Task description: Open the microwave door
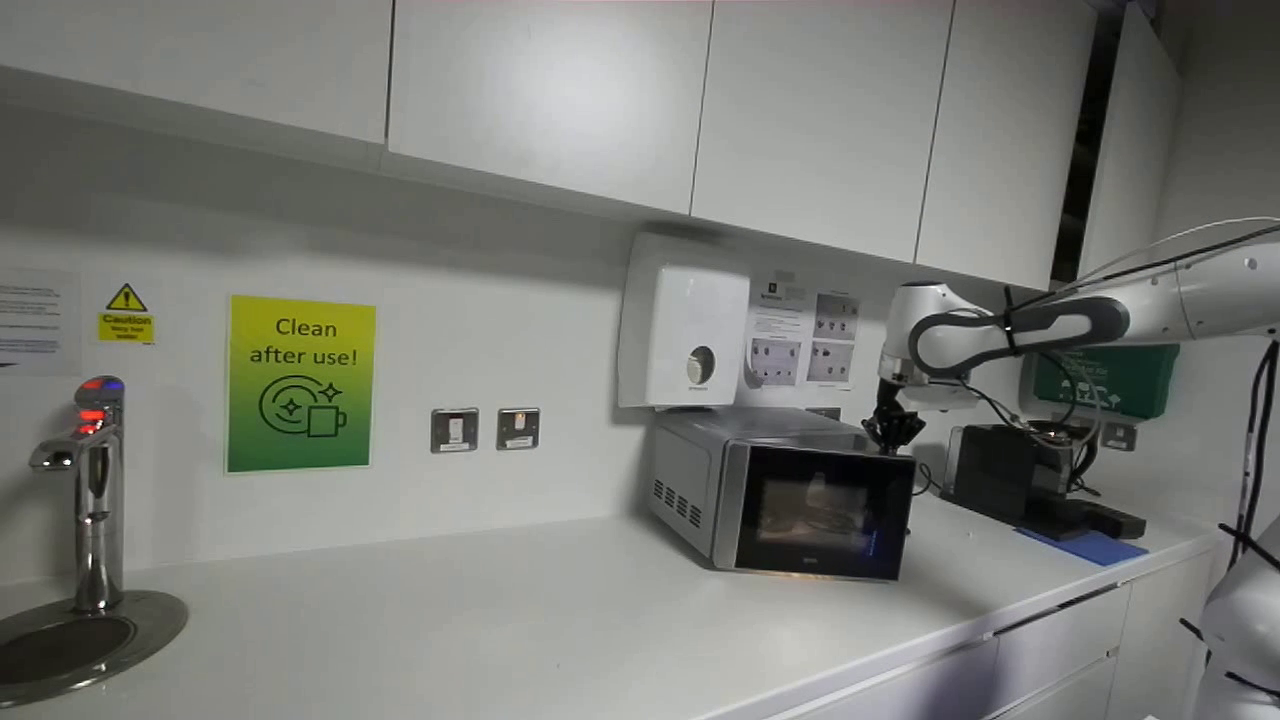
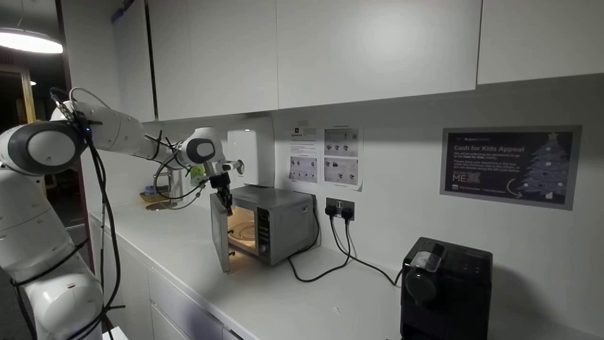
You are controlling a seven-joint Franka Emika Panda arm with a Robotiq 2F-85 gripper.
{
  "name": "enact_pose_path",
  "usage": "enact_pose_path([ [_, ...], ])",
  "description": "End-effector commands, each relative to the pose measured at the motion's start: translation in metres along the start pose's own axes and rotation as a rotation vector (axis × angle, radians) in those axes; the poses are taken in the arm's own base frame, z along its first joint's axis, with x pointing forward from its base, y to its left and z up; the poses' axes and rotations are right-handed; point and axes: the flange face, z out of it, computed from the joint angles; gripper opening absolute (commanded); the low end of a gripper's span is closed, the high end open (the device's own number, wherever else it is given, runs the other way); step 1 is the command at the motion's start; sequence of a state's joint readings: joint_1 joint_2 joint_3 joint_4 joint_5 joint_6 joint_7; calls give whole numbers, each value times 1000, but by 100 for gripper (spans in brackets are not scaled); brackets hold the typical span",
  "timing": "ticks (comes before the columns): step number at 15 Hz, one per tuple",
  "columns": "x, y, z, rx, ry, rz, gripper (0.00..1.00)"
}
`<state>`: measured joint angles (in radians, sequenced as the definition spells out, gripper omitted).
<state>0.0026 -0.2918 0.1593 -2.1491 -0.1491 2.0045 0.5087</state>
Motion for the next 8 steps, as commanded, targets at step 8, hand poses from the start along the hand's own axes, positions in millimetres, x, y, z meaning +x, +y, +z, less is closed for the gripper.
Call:
enact_pose_path([
  [8,-27,-23,-18,75,-36,5,0],
])
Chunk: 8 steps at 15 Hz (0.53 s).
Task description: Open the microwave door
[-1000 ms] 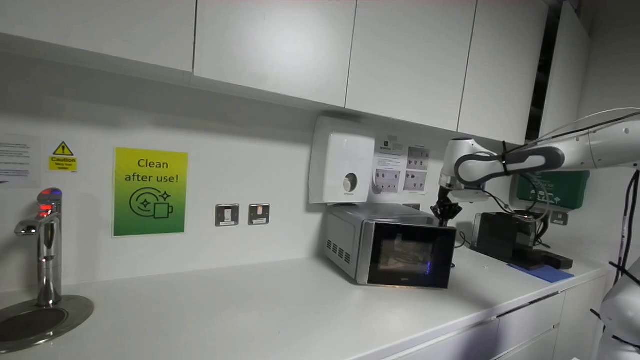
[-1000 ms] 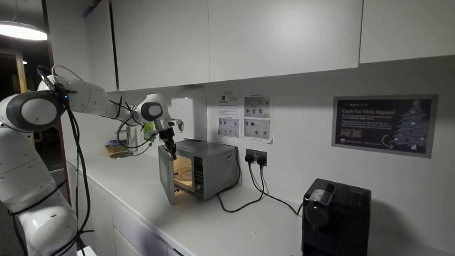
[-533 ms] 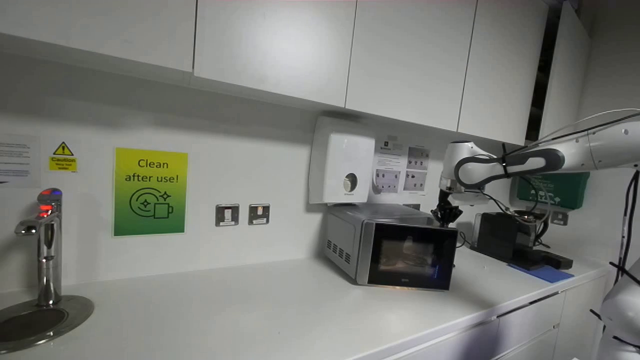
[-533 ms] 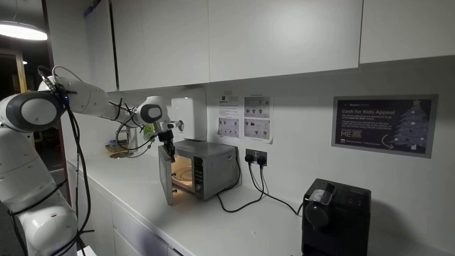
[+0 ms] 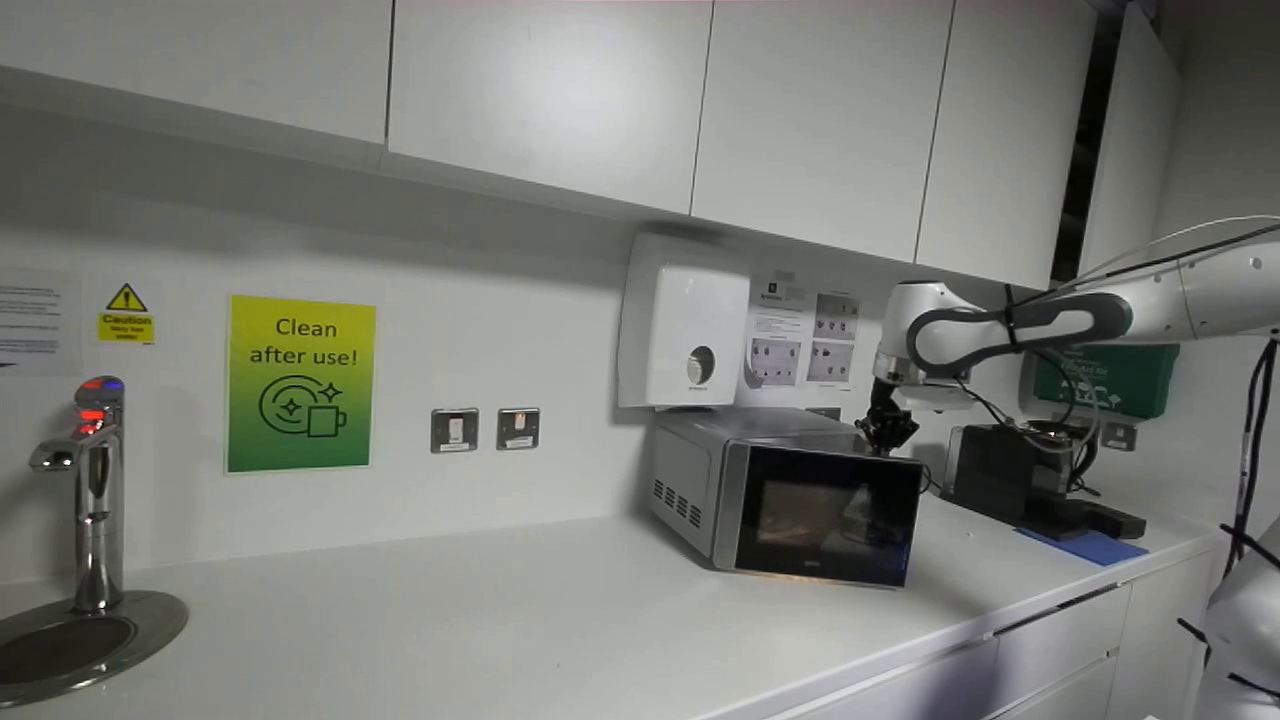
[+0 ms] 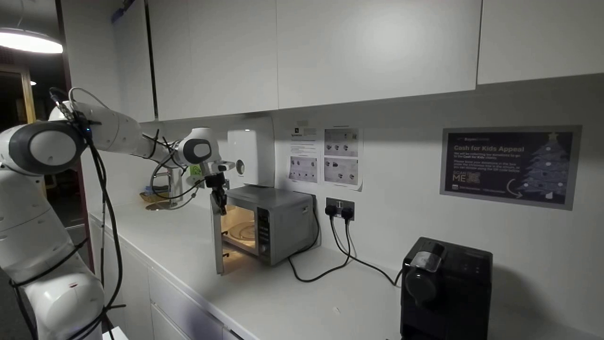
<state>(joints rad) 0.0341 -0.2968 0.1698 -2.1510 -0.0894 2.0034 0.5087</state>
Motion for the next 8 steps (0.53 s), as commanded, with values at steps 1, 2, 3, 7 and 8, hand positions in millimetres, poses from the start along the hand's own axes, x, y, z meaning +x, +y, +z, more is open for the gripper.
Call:
enact_pose_path([
  [1,-18,-6,-14,30,-15,20,0],
  [2,-21,-8,-17,40,-19,23,0],
  [3,-24,-11,-19,47,-23,26,0],
  [7,-34,-19,-24,65,-45,20,0],
  [8,-36,-20,-24,67,-53,20,0],
])
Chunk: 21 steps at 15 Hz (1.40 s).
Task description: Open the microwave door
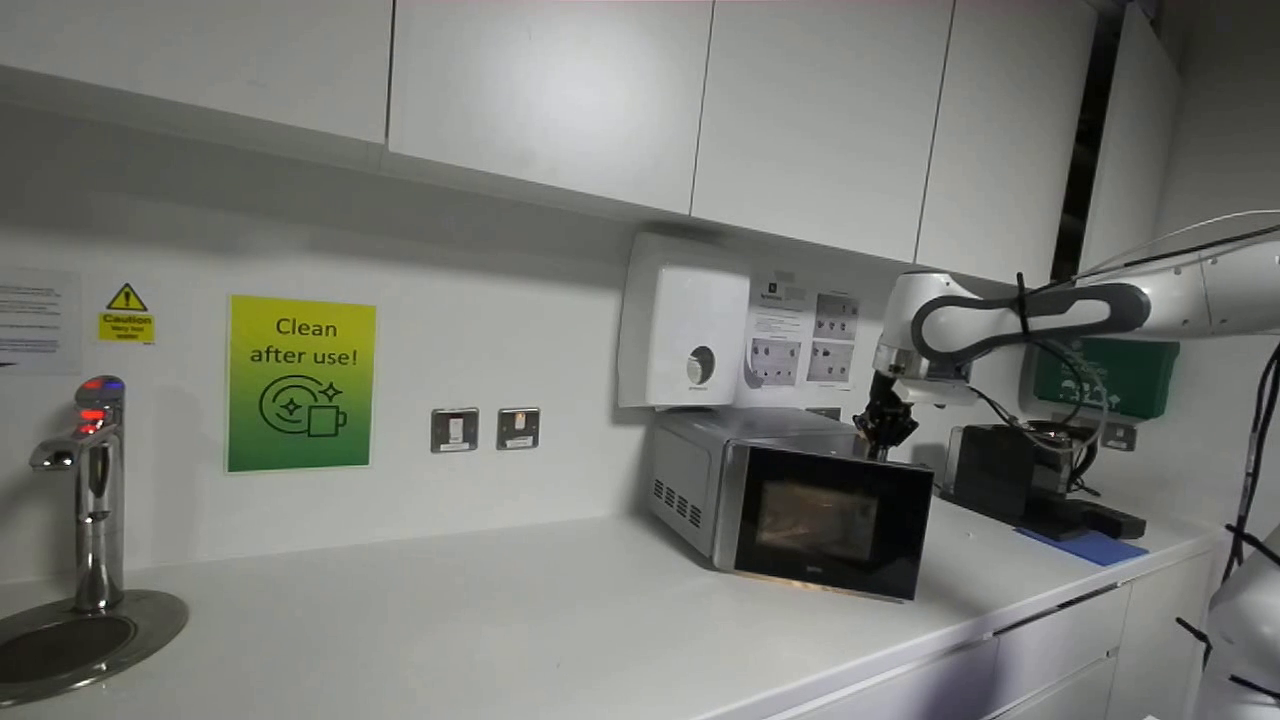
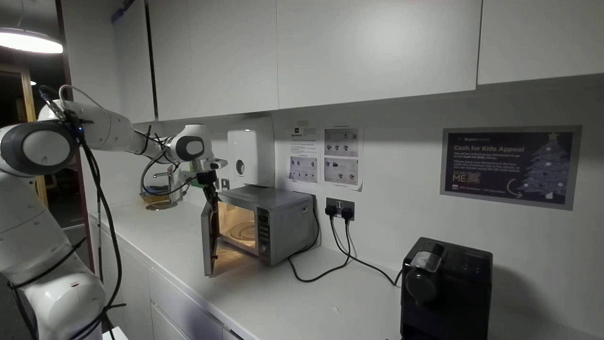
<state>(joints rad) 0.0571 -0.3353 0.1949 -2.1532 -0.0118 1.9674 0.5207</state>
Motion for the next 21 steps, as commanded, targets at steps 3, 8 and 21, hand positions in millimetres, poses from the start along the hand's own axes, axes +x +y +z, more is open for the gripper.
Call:
enact_pose_path([
  [3,-19,-6,-3,16,-47,20,0],
  [8,-25,-15,2,25,-65,15,0],
  [21,-46,-46,0,42,-87,-26,0],
])
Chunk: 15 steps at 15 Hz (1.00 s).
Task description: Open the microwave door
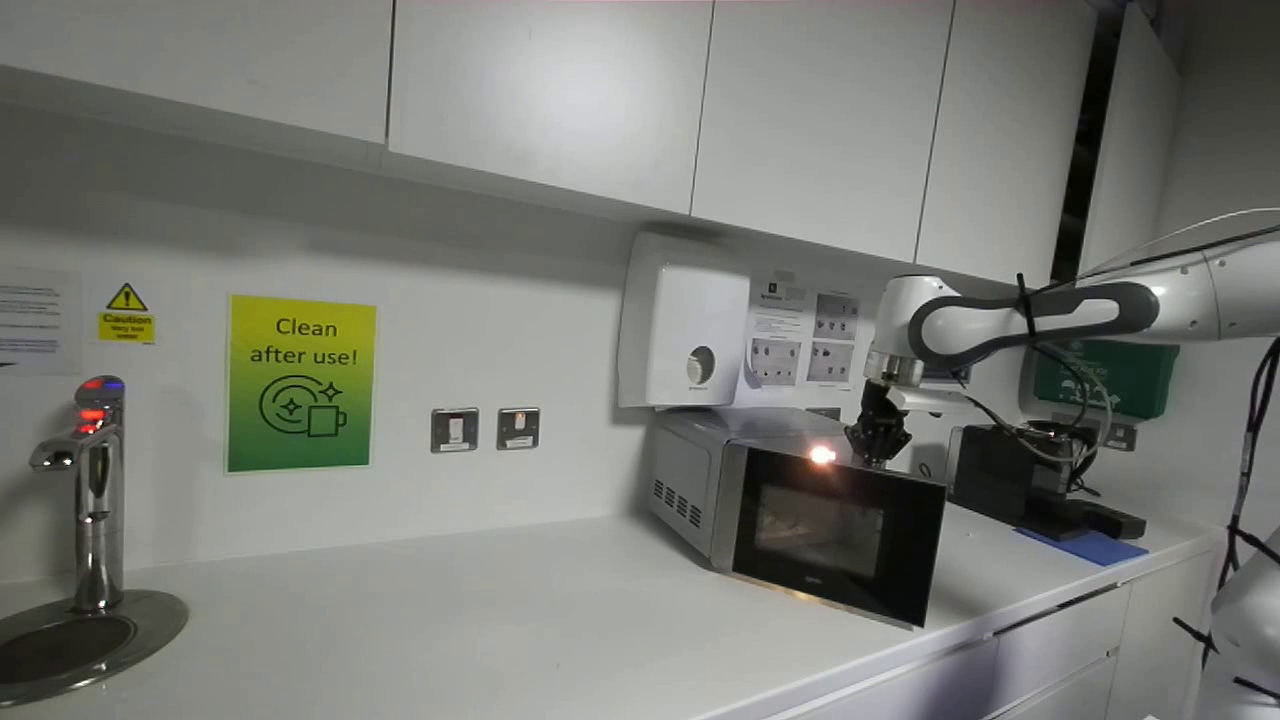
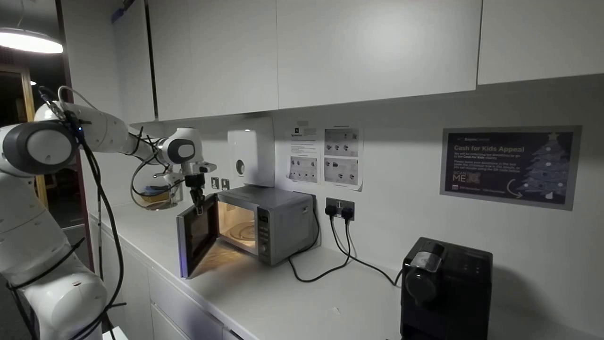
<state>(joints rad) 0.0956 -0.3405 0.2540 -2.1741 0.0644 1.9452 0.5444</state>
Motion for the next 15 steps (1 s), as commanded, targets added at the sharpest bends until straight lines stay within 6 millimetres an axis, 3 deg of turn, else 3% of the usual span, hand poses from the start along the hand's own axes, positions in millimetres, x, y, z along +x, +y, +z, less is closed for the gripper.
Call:
enact_pose_path([
  [1,-12,-7,-6,9,-25,14,0],
  [15,-31,-37,-4,1,-31,-47,0],
])
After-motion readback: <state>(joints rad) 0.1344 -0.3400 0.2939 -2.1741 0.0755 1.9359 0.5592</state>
